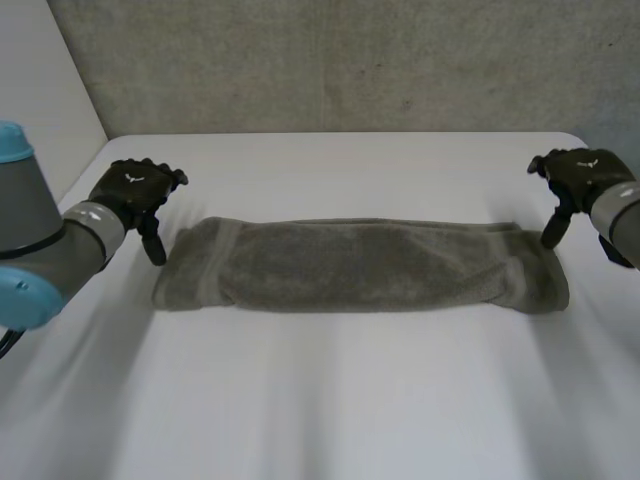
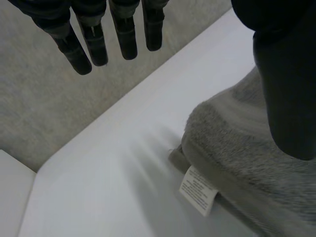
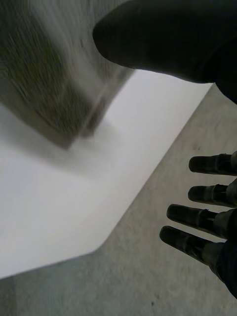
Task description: Fold the towel.
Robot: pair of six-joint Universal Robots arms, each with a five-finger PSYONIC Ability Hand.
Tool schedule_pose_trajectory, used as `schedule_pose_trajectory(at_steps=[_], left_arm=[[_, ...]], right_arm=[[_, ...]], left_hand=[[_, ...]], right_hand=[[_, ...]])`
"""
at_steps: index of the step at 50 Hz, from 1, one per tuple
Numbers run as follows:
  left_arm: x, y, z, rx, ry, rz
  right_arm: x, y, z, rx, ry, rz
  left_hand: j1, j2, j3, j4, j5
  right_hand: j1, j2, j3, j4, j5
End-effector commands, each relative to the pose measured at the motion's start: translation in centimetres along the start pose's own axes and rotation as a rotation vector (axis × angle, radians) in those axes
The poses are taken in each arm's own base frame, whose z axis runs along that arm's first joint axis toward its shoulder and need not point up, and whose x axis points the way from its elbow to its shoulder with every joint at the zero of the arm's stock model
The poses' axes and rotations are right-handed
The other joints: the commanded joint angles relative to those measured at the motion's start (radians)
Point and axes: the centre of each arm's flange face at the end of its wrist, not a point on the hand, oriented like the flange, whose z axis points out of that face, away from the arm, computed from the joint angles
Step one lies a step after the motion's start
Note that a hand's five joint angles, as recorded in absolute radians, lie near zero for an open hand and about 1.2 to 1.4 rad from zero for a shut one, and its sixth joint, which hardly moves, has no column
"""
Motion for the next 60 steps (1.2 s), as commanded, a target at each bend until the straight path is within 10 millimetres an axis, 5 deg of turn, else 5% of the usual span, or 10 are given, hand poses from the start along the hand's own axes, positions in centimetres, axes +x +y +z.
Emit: schedule_pose_trajectory(at_steps=[1, 13, 20, 22, 34, 40, 47, 51, 55, 60], left_arm=[[1.0, -0.5, -3.7, 0.054, -0.019, 0.006], [3.2, 0.8, -5.5, 0.132, -0.013, -0.084], [3.4, 1.4, -5.4, 0.141, -0.016, -0.083], [3.5, 1.5, -5.4, 0.142, -0.016, -0.083], [3.6, 1.6, -5.8, 0.138, -0.014, -0.083], [3.8, 1.7, -5.9, 0.137, -0.009, -0.083], [4.1, 1.7, -5.9, 0.138, -0.001, -0.079], [4.2, 1.9, -5.9, 0.135, 0.0, -0.077], [4.2, 2.0, -5.9, 0.137, -0.001, -0.076], [4.3, 2.1, -6.0, 0.143, -0.002, -0.073]], right_arm=[[-1.5, 3.0, -3.8, -0.093, -0.077, 0.014], [-2.3, 7.9, -2.3, -0.138, -0.07, 0.03], [-2.6, 9.5, -0.8, -0.171, -0.07, 0.031], [-1.5, 9.4, -0.3, -0.167, -0.026, 0.031], [7.0, 9.3, 0.9, -0.185, 0.175, -0.151], [9.2, 4.2, 0.5, -0.068, 0.26, -0.328], [-0.4, -3.3, -1.0, 0.182, 0.089, -0.366], [-11.2, -6.0, -4.7, 0.342, -0.145, -0.414], [-21.7, -4.2, -8.9, 0.418, -0.389, -0.47], [-26.9, 0.1, -10.5, 0.371, -0.528, -0.511]], left_hand=[[-0.068, -0.059, -0.049, -0.066, -0.202], [-0.065, -0.057, -0.046, -0.063, -0.199], [-0.065, -0.057, -0.046, -0.063, -0.199], [-0.065, -0.057, -0.046, -0.063, -0.199], [-0.071, -0.062, -0.052, -0.069, -0.205], [-0.074, -0.065, -0.055, -0.072, -0.208], [-0.077, -0.068, -0.058, -0.075, -0.211], [-0.077, -0.068, -0.058, -0.075, -0.211], [-0.077, -0.068, -0.058, -0.075, -0.211], [-0.077, -0.068, -0.058, -0.075, -0.211]], right_hand=[[-0.037, -0.051, -0.051, -0.058, -0.04], [0.036, 0.023, 0.022, 0.015, 0.033], [0.674, 0.66, 0.66, 0.652, 0.671], [1.164, 1.151, 1.15, 1.143, 1.161], [1.166, 1.152, 1.152, 1.145, 1.163], [1.166, 1.152, 1.152, 1.145, 1.163], [1.166, 1.152, 1.152, 1.145, 1.163], [1.166, 1.152, 1.152, 1.145, 1.163], [1.166, 1.152, 1.152, 1.145, 1.163], [1.166, 1.152, 1.152, 1.145, 1.163]])
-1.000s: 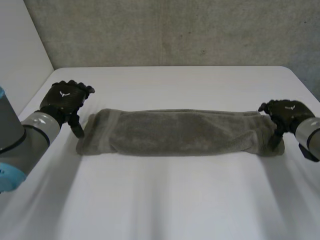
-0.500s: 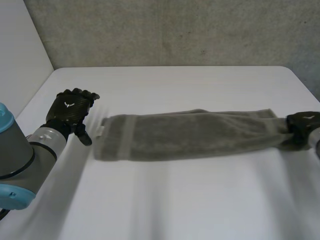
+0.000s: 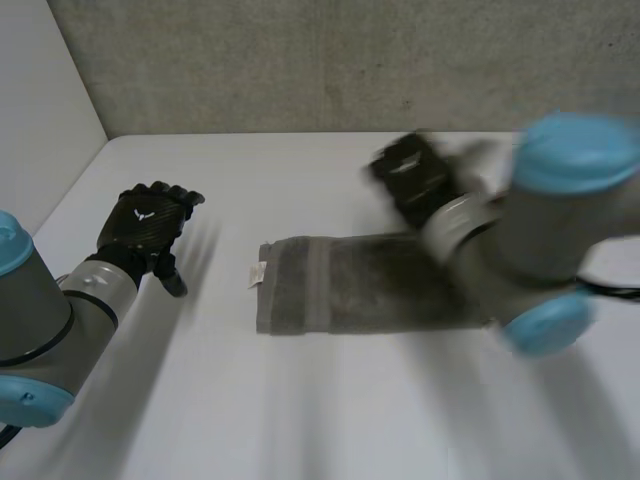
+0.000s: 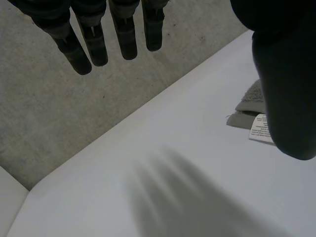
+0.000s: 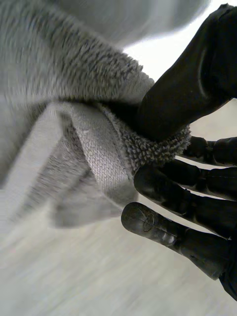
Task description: Fold the towel.
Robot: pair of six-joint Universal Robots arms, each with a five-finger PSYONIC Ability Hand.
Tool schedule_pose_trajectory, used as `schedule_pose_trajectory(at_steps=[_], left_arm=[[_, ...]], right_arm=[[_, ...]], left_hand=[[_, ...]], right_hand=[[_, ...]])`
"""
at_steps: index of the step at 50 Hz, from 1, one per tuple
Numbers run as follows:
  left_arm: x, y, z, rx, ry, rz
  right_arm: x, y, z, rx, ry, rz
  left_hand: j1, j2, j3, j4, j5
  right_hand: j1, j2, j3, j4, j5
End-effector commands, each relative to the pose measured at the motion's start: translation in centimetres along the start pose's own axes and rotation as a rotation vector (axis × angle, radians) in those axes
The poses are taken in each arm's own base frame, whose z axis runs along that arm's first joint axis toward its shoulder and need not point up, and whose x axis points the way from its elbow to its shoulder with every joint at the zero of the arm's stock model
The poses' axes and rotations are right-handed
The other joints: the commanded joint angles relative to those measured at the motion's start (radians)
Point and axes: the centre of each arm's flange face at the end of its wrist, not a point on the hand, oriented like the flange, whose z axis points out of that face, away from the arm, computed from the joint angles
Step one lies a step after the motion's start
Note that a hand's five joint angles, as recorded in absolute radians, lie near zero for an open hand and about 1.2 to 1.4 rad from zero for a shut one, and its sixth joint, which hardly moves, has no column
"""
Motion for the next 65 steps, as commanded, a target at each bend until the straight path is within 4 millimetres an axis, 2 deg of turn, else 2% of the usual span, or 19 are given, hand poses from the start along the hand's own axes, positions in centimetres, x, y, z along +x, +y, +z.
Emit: schedule_pose_trajectory(at_steps=[1, 3, 4, 5, 6, 7, 8, 10, 11, 13, 25, 27, 30, 35, 41, 45, 51, 56, 65], left_arm=[[0.1, 0.3, 0.0, 0.006, -0.001, 0.005], [0.3, 0.3, 0.0, 0.008, 0.001, 0.007], [0.4, 0.3, 0.0, 0.013, 0.003, 0.01], [0.5, 0.3, 0.0, 0.019, 0.006, 0.013], [0.5, 0.3, 0.0, 0.019, 0.006, 0.013], [0.6, 0.3, 0.0, 0.02, 0.009, 0.013], [0.6, 0.3, 0.0, 0.02, 0.009, 0.013], [0.8, 0.5, 0.0, 0.015, 0.014, 0.012], [0.8, 0.5, 0.0, 0.015, 0.014, 0.012], [0.9, 0.5, 0.0, 0.016, 0.015, 0.013], [2.3, 0.7, -0.3, 0.01, 0.056, 0.016], [2.8, 0.9, -0.4, 0.006, 0.07, 0.017], [3.5, 0.6, -0.6, 0.018, 0.088, 0.021], [5.4, -0.8, -1.2, 0.066, 0.144, 0.025], [9.5, -3.9, -2.5, 0.171, 0.272, 0.042], [12.0, -5.3, -3.0, 0.217, 0.369, 0.058], [13.4, -4.1, -2.0, 0.119, 0.435, 0.066], [14.5, -1.4, -1.9, -0.09, 0.522, 0.181], [12.9, 0.7, -2.7, -0.22, 0.468, 0.31]], right_arm=[[-10.8, -0.4, -1.3, 0.028, -0.234, -0.021], [-11.5, 0.5, -1.3, 0.0, -0.248, -0.014], [-11.5, 0.6, -1.3, 0.0, -0.248, -0.014], [-11.2, 0.8, -1.3, -0.014, -0.237, -0.006], [-11.2, 0.8, -1.3, -0.014, -0.237, -0.006], [-10.3, 1.0, -1.2, -0.033, -0.207, 0.004], [-10.3, 1.0, -1.2, -0.034, -0.207, 0.004], [-6.1, 2.2, -1.1, -0.088, -0.098, 0.049], [-6.0, 2.2, -1.1, -0.088, -0.098, 0.049], [-2.7, 4.3, -1.7, -0.156, -0.024, 0.116], [-1.0, 12.8, -5.2, -0.381, 0.037, 0.238], [-0.5, 13.7, -5.3, -0.393, 0.05, 0.249], [-0.2, 13.9, -5.3, -0.394, 0.055, 0.251], [0.1, 13.6, -5.3, -0.388, 0.064, 0.253], [1.0, 12.1, -5.9, -0.35, 0.096, 0.273], [0.8, 11.7, -6.5, -0.338, 0.092, 0.305], [0.4, 11.6, -7.0, -0.332, 0.068, 0.317], [-0.4, 11.7, -7.3, -0.329, 0.028, 0.325], [-0.8, 11.7, -7.1, -0.311, 0.006, 0.327]], left_hand=[[-0.077, -0.068, -0.058, -0.075, -0.211], [-0.077, -0.068, -0.058, -0.075, -0.211], [-0.077, -0.068, -0.058, -0.075, -0.211], [-0.077, -0.068, -0.058, -0.075, -0.211], [-0.077, -0.068, -0.058, -0.075, -0.211], [-0.077, -0.068, -0.058, -0.075, -0.211], [-0.077, -0.068, -0.058, -0.075, -0.211], [-0.077, -0.068, -0.058, -0.075, -0.211], [-0.077, -0.068, -0.058, -0.075, -0.211], [-0.077, -0.068, -0.058, -0.075, -0.211], [-0.077, -0.068, -0.058, -0.075, -0.211], [-0.077, -0.068, -0.058, -0.075, -0.211], [-0.071, -0.062, -0.052, -0.069, -0.205], [-0.065, -0.057, -0.046, -0.063, -0.199], [-0.038, -0.03, -0.019, -0.036, -0.173], [-0.015, -0.007, 0.004, -0.013, -0.149], [0.035, 0.043, 0.054, 0.037, -0.099], [0.082, 0.09, 0.101, 0.084, -0.052], [0.211, 0.219, 0.23, 0.213, 0.077]], right_hand=[[0.08, 0.083, 0.062, 0.054, 0.073], [-0.526, -0.524, -0.544, -0.552, -0.533], [-0.529, -0.527, -0.548, -0.555, -0.536], [-0.901, -0.899, -0.92, -0.927, -0.908], [-0.905, -0.903, -0.924, -0.931, -0.912], [-1.141, -1.139, -1.16, -1.168, -1.149], [-1.141, -1.139, -1.16, -1.168, -1.149], [-1.141, -1.139, -1.16, -1.168, -1.149], [-1.141, -1.139, -1.16, -1.168, -1.149], [-1.141, -1.139, -1.16, -1.168, -1.149], [-1.141, -1.139, -1.16, -1.168, -1.149], [-0.889, -0.887, -0.908, -0.915, -0.896], [-0.654, -0.651, -0.672, -0.68, -0.661], [-0.606, -0.603, -0.624, -0.632, -0.613], [-1.101, -1.098, -1.119, -1.127, -1.108], [-1.141, -1.139, -1.16, -1.168, -1.149], [-1.141, -1.139, -1.16, -1.168, -1.149], [-1.141, -1.139, -1.16, -1.168, -1.149], [-1.141, -1.139, -1.16, -1.168, -1.149]])
